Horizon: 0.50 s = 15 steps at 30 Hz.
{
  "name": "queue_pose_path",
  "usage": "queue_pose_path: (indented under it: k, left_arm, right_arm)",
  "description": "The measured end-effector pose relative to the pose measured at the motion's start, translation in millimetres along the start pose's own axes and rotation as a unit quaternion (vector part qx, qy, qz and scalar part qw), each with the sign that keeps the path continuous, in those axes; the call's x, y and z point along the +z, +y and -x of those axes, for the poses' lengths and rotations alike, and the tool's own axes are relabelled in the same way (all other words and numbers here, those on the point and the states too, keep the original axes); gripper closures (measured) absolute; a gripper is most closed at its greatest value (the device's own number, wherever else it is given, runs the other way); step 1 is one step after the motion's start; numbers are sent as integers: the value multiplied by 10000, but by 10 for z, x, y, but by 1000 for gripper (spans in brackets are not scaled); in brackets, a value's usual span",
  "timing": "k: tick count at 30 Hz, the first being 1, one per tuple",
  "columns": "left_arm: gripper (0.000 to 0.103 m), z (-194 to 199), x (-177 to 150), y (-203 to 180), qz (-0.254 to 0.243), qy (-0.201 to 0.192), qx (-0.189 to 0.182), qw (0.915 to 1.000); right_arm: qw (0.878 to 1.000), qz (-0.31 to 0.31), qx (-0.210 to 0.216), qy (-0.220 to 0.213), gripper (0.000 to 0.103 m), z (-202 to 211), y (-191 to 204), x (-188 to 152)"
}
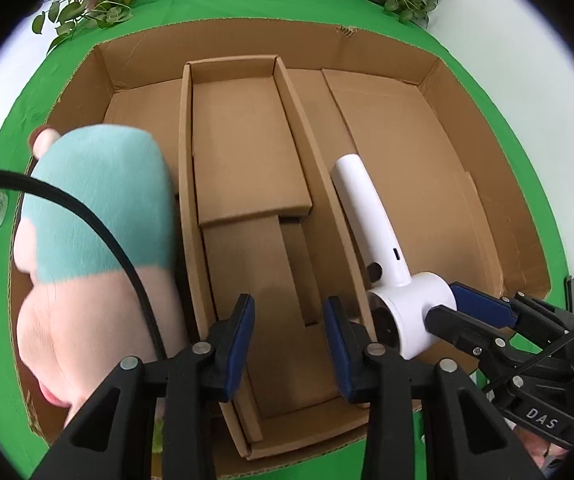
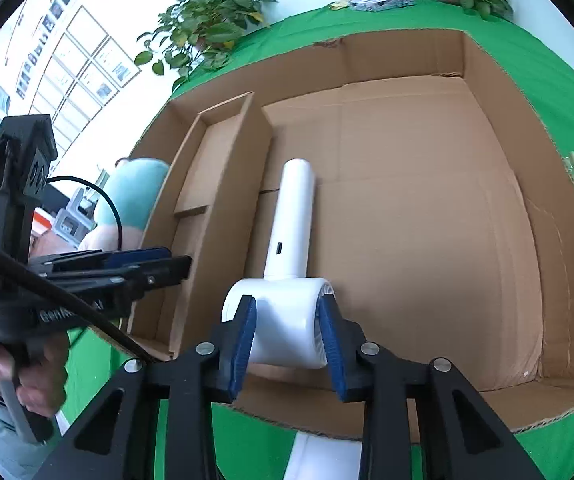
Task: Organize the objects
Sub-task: 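Lower the hair dryer into the box beside the insert tray and open both grippers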
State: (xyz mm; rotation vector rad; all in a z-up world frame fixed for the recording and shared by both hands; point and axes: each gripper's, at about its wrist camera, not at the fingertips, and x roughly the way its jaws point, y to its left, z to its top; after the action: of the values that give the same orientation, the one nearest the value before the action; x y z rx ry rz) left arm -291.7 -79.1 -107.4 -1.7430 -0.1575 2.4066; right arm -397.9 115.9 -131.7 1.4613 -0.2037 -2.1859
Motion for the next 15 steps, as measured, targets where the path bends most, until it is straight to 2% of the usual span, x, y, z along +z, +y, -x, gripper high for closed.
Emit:
queue_pose_path:
  k: [1,2,3,4,8,15]
  left_arm:
    - [71,-2,-20,10,4,22,5,10000]
    - [71,8,-37,14,-17,-24,46,10000]
    - [71,20,-52,22,-43,-61,103,9999]
    - [71,15,-61,15,-32,-82,135,9999]
    - [71,-7,-13,75,65,-97,165,9998]
    - [71,-90,-48,-10,-2,-139,273,9995]
  right_arm:
    - [10000,-15,59,48,72,-5,28,23]
    - [9999,-45,131,94,72,28,147,-124]
    - [9997,-82,203,138,72,106,379,-410]
    - [9994,-119,281,186,72,64,386,-440]
    - [9990,-77,361,249,72,-111,435,-409]
    - [9991,106,352,187,68,-119,470,-420]
